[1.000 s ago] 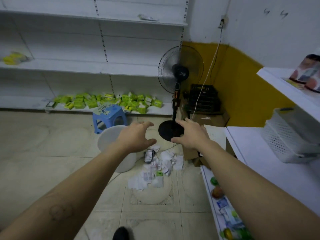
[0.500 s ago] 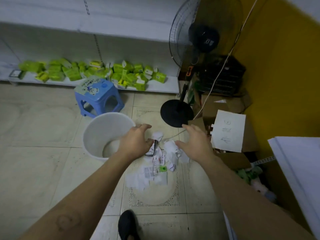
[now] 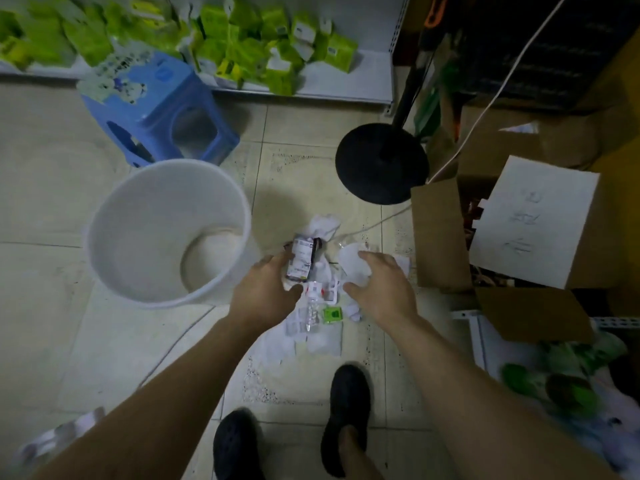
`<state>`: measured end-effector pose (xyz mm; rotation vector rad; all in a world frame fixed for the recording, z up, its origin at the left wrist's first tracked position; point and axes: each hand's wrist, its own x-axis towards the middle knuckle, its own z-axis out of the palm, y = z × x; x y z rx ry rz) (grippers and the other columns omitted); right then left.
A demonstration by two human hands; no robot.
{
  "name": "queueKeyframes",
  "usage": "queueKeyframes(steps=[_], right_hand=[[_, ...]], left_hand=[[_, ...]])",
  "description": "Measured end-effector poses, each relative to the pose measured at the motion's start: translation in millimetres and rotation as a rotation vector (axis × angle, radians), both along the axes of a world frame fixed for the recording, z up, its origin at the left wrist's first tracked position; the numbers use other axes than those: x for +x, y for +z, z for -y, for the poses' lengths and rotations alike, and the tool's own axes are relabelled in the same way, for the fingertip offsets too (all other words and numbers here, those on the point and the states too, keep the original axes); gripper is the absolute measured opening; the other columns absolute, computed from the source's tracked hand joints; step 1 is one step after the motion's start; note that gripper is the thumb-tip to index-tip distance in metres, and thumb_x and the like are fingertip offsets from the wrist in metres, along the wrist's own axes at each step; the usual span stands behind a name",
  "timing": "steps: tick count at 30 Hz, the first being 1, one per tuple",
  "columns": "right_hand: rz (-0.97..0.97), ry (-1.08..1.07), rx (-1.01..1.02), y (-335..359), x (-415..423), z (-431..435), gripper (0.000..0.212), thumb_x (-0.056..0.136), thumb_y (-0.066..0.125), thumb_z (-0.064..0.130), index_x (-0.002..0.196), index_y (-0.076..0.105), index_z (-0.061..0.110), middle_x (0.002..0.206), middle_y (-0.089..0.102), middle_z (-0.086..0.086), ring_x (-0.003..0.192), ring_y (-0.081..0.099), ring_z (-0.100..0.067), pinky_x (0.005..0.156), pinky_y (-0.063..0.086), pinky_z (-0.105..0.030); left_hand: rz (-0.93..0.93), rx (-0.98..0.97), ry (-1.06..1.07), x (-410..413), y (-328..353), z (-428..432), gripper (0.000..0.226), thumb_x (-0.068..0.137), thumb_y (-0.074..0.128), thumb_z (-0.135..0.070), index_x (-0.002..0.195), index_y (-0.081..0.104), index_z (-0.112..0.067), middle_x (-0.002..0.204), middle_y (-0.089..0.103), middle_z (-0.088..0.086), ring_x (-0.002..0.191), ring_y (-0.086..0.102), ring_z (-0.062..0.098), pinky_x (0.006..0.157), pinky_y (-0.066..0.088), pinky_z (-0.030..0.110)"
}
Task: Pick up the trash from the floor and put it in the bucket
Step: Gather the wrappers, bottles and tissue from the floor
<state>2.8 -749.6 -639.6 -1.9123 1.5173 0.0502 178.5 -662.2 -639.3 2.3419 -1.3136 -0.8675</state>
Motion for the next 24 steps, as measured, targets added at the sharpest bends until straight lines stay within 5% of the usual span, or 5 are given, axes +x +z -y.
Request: queueKeyframes(steps=[9,17,21,24], right_hand=[[-0.107,0.023,0.022,-205,-28,45,0.061,0.080,0.069,0.036,0.135,0.047,0.021,0.139,0.047,-0.010,0.122,0.049,-0.028,0.097,0.045,-0.040],[-0.151,0.043,0.016,-343,-6,78,0.062,0.082,0.068,0.037,0.136,0.045,0.019,0.139,0.045,-0.012,0.126,0.046,-0.030,0.101,0.042,-0.043],[-0.242,0.054,-0.059,-390,9,104,0.065,0.084,0.064,0.040,0.140,0.039,0.018,0.140,0.042,-0.015,0.126,0.043,-0.033,0.100,0.042,-0.044],[-0.386,0.046,-0.064,-413,16,122,0.076,0.084,0.061,0.046,0.145,0.025,0.018,0.143,0.037,-0.018,0.126,0.040,-0.036,0.098,0.039,-0.045]], left_hand=[[-0.011,0.059,0.068,6,-220,26,0.059,0.077,0.070,-0.037,0.131,0.050,-0.023,0.128,0.060,0.005,0.114,0.056,0.026,0.092,0.045,0.034],[0.059,0.020,0.060,22,-361,55,0.068,0.078,0.068,-0.038,0.138,0.038,-0.030,0.122,0.064,0.007,0.105,0.058,0.031,0.076,0.038,0.030],[0.122,0.081,0.074,29,-407,78,0.086,0.074,0.066,-0.055,0.145,0.022,-0.034,0.127,0.057,0.014,0.108,0.056,0.038,0.080,0.041,0.036],[-0.018,0.116,0.122,31,-434,89,0.102,0.067,0.068,-0.062,0.145,0.006,-0.038,0.135,0.051,0.014,0.116,0.052,0.040,0.090,0.048,0.051]])
